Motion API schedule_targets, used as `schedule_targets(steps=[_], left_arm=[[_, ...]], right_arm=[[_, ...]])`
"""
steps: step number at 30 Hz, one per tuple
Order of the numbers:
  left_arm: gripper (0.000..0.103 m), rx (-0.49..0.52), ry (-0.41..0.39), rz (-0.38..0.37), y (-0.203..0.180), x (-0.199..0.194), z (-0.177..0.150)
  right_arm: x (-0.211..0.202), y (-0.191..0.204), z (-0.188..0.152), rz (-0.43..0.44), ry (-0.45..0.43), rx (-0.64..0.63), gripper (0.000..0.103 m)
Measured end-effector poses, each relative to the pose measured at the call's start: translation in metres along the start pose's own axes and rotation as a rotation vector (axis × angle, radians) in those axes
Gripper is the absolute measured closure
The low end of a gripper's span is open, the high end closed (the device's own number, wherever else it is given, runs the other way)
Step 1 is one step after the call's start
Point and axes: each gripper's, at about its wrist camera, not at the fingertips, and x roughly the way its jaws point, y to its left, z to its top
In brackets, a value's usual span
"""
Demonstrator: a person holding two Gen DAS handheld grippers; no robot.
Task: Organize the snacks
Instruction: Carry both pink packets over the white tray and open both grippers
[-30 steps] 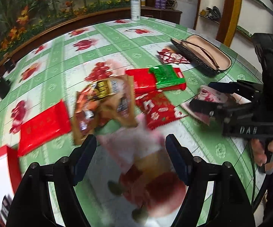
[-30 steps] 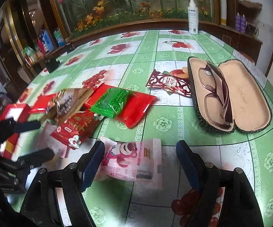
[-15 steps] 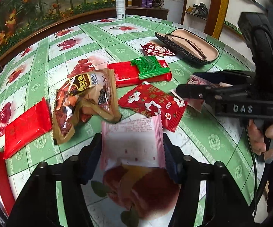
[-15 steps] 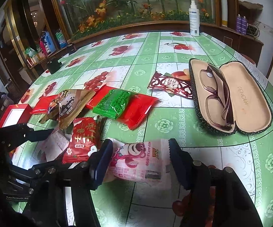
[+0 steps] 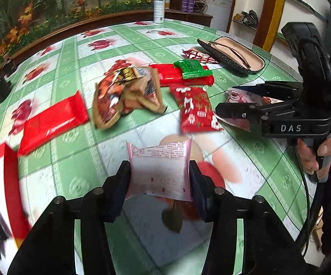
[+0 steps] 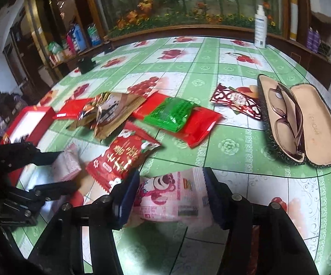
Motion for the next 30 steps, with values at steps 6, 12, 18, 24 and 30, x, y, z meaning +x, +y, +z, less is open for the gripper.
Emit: schedule_targets(steps=[6,12,18,24,30], left_arm=[[0.056,-0.060,0.014,0.001,0.010,-0.011,-0.011],[0.056,-0.121,0.011,-0.011,0.019,-0.019,-0.015],[0.056,-0.144,0.016,-0.010,0.024,-0.027,-0.018],[0.055,-0.166,0.023,-0.025,0.029,-0.034,-0.026],[0.055,-0.178,-0.008,-0.028,0.035,-0.051,-0.033]], right_arm=[[0.004,0.015,-0.005,-0.033,0.031,-0.075,0.015],[-0.004,-0.003,-0.006,0.002,-0.001,0.008,0.034],[-0.007,-0.001,-0.007,-0.027,-0.004,0.014,0.051],[-0.012,0.005,-0.011,-0.083,0.004,0.057,0.055],[-0.015,0.010,-0.013,-0.098,0.012,0.128,0.059]])
